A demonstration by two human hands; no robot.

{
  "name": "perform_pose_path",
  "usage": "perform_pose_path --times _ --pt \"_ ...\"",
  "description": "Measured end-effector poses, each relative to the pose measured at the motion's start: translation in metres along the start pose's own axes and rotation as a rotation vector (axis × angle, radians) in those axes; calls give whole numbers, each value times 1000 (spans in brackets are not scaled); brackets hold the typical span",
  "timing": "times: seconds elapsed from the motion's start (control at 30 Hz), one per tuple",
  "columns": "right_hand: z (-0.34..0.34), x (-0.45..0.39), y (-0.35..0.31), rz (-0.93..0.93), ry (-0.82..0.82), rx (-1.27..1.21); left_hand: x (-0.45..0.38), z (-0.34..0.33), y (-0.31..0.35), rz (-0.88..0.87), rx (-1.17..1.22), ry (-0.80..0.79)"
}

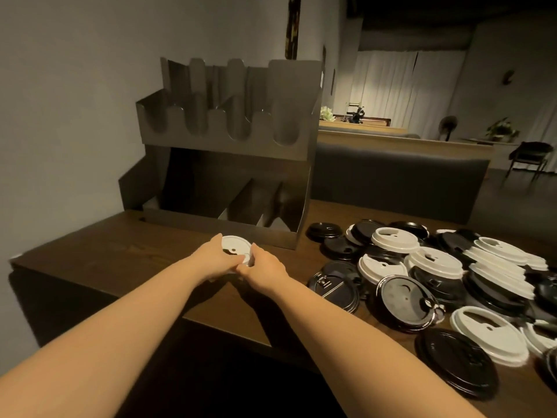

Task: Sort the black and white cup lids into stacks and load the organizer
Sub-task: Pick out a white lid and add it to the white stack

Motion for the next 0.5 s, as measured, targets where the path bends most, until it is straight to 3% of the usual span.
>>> perform_pose_path --times 0.27,0.5 --pt "-15 -11 3 68 -62 229 -16 6 -47 13 -20 -35" --pt "-2 -10 -5 48 -65 -39 -7 5 -26 31 130 82"
Point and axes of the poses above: each hand's wrist, its own x-axis away from the middle knuckle, its own z-axis out of the back of the hand, y = z × x, the point moved 3 cm from there along -x, towards the middle knuckle, and after that the axes turned 3 degrees about z, right-handed, at the moved point
